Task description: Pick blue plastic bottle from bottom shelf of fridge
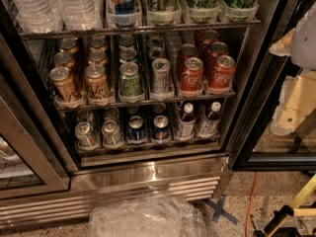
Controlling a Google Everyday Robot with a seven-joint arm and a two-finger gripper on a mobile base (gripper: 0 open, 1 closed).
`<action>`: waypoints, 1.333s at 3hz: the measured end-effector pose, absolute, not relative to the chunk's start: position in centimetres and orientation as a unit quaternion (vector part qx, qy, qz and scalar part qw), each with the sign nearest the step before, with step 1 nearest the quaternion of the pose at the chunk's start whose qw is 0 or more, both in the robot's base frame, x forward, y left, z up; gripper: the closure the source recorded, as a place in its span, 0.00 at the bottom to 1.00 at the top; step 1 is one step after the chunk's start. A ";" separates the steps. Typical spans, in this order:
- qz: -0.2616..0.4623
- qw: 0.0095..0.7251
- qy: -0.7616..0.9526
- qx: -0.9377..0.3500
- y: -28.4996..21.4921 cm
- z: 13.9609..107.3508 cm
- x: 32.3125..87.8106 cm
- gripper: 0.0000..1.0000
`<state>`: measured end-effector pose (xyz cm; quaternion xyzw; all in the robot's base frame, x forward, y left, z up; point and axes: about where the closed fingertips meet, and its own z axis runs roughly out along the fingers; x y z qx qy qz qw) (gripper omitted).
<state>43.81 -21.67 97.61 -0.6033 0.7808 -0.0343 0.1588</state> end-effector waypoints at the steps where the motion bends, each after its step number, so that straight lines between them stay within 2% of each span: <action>1: -0.034 0.159 0.781 -0.603 -21.7 97.6 43.8 0.00; 4: 0.014 0.162 0.802 -0.574 -19.4 91.3 42.2 0.00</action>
Offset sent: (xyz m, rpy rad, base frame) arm -0.0075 0.0103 -0.0222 0.0209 0.0385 -0.0068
